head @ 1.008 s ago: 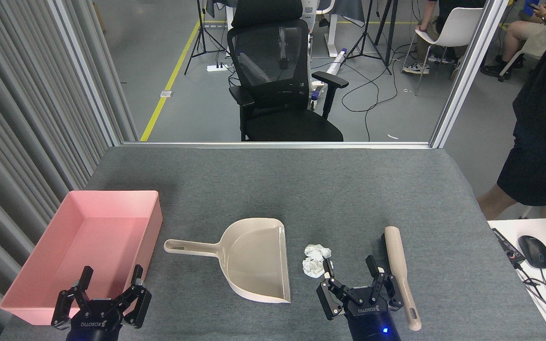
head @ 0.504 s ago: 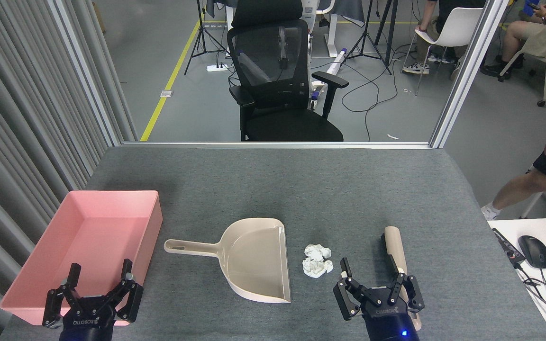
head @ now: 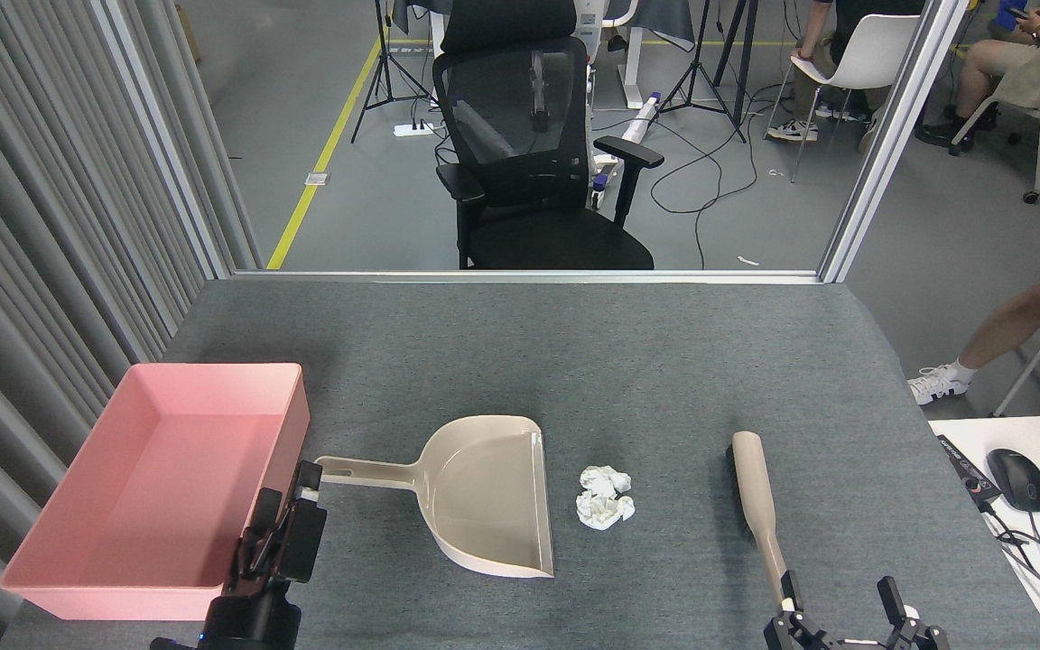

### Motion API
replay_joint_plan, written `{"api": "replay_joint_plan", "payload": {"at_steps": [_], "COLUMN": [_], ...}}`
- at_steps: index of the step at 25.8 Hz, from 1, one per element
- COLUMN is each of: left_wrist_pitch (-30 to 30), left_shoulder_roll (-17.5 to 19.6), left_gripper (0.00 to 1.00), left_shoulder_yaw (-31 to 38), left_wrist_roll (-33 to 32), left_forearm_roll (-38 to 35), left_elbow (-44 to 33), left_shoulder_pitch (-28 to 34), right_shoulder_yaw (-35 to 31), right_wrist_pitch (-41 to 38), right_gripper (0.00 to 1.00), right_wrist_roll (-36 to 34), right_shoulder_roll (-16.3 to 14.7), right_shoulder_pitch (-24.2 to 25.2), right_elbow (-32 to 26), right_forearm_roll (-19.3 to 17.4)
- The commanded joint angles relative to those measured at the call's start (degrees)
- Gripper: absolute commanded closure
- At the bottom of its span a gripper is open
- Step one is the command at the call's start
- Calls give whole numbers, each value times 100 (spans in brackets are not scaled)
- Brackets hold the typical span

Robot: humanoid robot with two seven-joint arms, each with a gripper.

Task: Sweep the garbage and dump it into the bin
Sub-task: 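Grasp the beige dustpan handle with the left gripper and the brush handle with the right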

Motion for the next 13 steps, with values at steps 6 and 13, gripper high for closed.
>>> {"api": "replay_joint_plan", "payload": {"at_steps": [6,13], "left_wrist_pitch": [237,185], "left_shoulder_roll": [-3,6], "left_gripper": [1,1], "left_shoulder_yaw": [-540,-531], "left_wrist_roll": [7,24], "left_forearm_roll": [396,396], "left_elbow": [128,532], "left_shoulder_pitch": [-3,-3], "right_shoulder_yaw": [-570,-509], "right_wrist_pitch": [-200,-209], "right_gripper": [2,2], "right_wrist_roll": [-100,-83], "right_shoulder_roll": [41,24], "right_shoulder_pitch": [292,90], "right_elbow": [169,494], "right_forearm_roll": [-14,-14]}}
